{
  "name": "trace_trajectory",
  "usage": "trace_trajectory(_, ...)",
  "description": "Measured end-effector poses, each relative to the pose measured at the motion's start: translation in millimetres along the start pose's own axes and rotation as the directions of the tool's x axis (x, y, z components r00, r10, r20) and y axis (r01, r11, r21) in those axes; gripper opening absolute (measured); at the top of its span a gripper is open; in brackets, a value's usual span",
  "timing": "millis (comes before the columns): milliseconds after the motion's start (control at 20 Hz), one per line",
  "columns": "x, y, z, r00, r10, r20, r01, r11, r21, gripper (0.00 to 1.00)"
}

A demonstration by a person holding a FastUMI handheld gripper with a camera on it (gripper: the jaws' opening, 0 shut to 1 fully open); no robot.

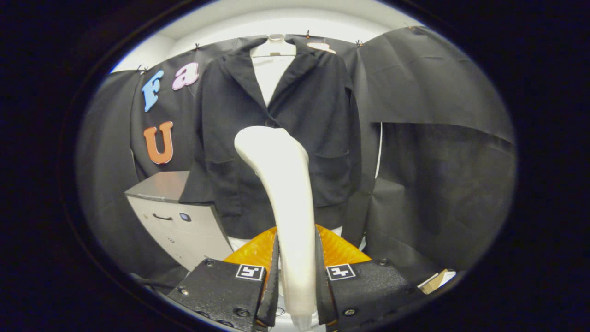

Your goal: Iron the clothes twice with a garment steamer, once on the left side and once on the right side.

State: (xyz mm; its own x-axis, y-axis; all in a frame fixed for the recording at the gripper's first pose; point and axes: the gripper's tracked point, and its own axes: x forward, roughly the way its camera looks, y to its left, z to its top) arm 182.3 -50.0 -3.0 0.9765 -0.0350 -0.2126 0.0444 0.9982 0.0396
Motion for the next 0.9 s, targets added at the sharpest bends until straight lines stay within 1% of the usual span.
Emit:
trace_trajectory(400, -127, 54, -10, 0.997, 0.0, 0.075, -0.002, 1.0, 0.031, 0.36)
trace_trajectory(600, -173, 69, -25, 0.996, 0.009, 0.088, -0.012, 0.999, 0.036, 0.36)
trace_trajectory(900, -218, 84, -54, 0.995, 0.037, 0.089, -0.039, 0.999, 0.024, 0.36)
